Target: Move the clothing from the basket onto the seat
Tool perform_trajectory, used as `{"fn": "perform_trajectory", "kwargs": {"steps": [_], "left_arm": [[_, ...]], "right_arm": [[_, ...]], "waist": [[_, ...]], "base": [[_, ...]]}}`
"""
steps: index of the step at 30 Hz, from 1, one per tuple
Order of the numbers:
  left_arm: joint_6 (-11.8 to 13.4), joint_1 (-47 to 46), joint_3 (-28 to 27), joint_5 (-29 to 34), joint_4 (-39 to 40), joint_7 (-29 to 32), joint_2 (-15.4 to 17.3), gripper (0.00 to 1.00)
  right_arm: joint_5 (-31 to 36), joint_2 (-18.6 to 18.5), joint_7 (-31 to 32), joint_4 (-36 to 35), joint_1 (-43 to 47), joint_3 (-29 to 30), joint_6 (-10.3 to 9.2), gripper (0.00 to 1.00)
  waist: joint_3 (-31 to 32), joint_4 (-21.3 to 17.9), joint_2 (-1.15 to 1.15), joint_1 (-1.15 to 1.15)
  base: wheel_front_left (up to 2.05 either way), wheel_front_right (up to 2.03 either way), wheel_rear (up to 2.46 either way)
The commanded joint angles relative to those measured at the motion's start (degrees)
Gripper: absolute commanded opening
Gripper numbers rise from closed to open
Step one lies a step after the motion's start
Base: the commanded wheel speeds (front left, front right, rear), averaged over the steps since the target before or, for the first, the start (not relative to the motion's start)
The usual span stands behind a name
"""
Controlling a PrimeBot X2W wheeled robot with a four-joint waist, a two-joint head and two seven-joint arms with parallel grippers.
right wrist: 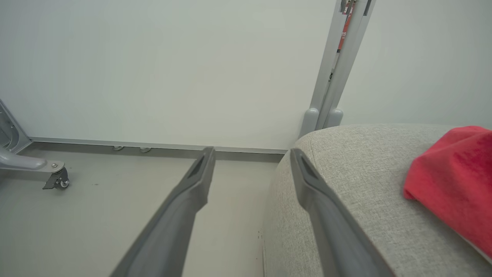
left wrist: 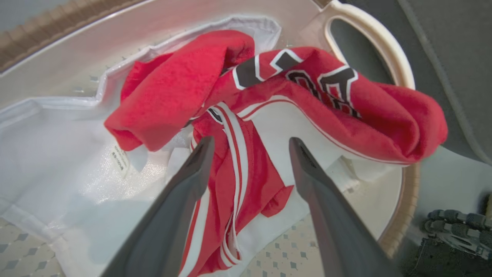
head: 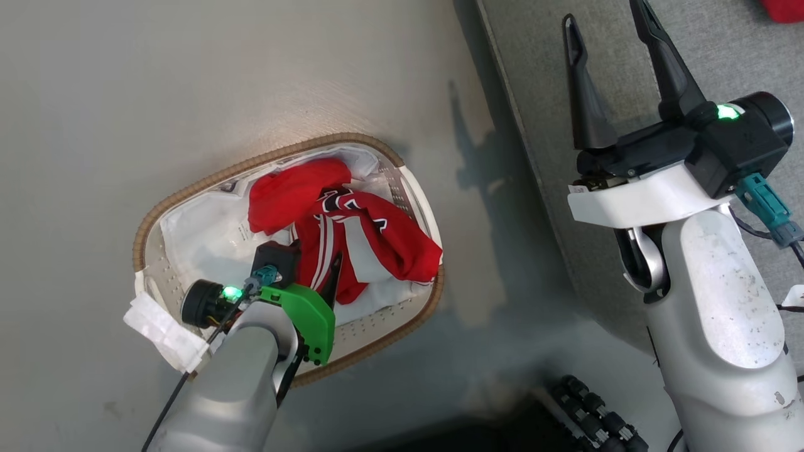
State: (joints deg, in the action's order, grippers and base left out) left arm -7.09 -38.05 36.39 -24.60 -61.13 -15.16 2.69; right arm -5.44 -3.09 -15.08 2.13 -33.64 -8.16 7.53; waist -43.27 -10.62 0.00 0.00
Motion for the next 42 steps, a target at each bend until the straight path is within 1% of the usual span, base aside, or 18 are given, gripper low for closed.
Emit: {"fn": "perform_trajectory", "kwargs": {"steps": [1, 5, 7, 11, 20, 22, 28, 31, 34, 35, 36, 37, 42], "left_arm": [[0.14, -2.02, 0.46, -0.29, -1.36, 0.01, 0.41, 1.00], [0.76, -4.51, 2.08, -0.40, -4.75, 0.05, 0.44, 1.00], [1.51, -5.77, 2.98, -0.38, -6.51, 0.49, 0.41, 1.00], [2.93, -8.14, 5.12, 0.44, -9.25, 2.96, 0.41, 1.00], [3.61, -11.69, 6.91, -1.10, -10.96, 5.60, 0.40, 1.00], [3.69, -12.46, 7.52, -1.02, -11.33, 7.10, 0.40, 1.00], [4.80, -14.88, 8.71, -0.47, -12.19, 8.86, 0.42, 1.00], [4.71, -15.51, 9.48, 0.13, -12.46, 9.91, 0.66, 1.00], [3.51, -15.58, 9.72, -0.30, -12.55, 9.81, 0.61, 1.00], [3.04, -15.39, 9.71, -0.57, -12.57, 9.97, 0.59, 0.73], [2.55, -15.15, 9.65, -0.98, -12.59, 9.80, 0.55, 0.35], [2.15, -14.97, 9.75, -1.15, -12.60, 9.60, 0.52, 0.00], [0.99, -13.68, 9.86, -2.48, -12.48, 6.59, 0.40, 0.00]], "right_arm": [[-0.19, 0.02, -0.13, -0.59, -0.93, -0.03, -0.08, 1.00], [-0.09, 0.09, -0.13, -1.70, -1.63, -0.02, -0.08, 1.00], [0.18, 0.11, -0.13, -2.24, -2.06, 0.02, -0.08, 1.00], [0.51, 0.13, -0.13, -3.22, -2.68, -0.14, -0.08, 1.00], [1.61, 0.12, -0.13, -5.38, -3.96, -0.28, -0.08, 1.00], [1.79, 0.13, -0.13, -5.83, -4.39, -0.39, -0.08, 1.00], [2.02, 0.13, -0.13, -7.06, -4.85, -0.83, -0.08, 1.00], [1.97, 0.13, -0.13, -7.57, -5.03, -1.02, -0.08, 1.00], [2.10, 0.13, -0.13, -7.88, -4.88, -1.05, -0.08, 1.00], [2.10, 0.12, -0.13, -7.89, -4.80, -1.08, -0.08, 1.00], [2.10, 0.13, -0.13, -7.89, -4.70, -1.10, -0.08, 1.00], [2.13, 0.13, -0.13, -7.91, -4.65, -1.11, -0.08, 1.00], [1.98, 0.12, -0.13, -6.86, -4.31, -0.72, -0.08, 1.00]], "waist": [[-2.78, -1.29, 0.00, 0.00], [-4.83, -1.51, 0.00, 0.00], [-5.69, -1.56, 0.00, 0.00], [-7.43, -1.76, 0.00, 0.00], [-10.59, -2.07, 0.00, 0.00], [-11.16, -2.18, 0.00, 0.00], [-12.29, -2.42, 0.00, 0.00], [-12.51, -2.61, 0.00, 0.00], [-12.38, -2.60, 0.00, 0.00], [-12.33, -2.61, 0.00, 0.00], [-12.27, -2.61, 0.00, 0.00], [-12.22, -2.62, 0.00, 0.00], [-10.70, -2.24, 0.00, 0.00]], "base": [[0.00, 0.00, 0.00], [0.00, 0.00, 0.00], [0.00, 0.00, 0.00], [0.00, 0.00, 0.00], [0.00, 0.00, 0.00], [0.00, 0.00, 0.00], [0.00, 0.00, 0.00], [0.00, 0.00, 0.00], [0.00, 0.00, 0.00], [0.00, 0.00, 0.00], [0.00, 0.00, 0.00], [0.00, 0.00, 0.00], [0.00, 0.00, 0.00]]}}
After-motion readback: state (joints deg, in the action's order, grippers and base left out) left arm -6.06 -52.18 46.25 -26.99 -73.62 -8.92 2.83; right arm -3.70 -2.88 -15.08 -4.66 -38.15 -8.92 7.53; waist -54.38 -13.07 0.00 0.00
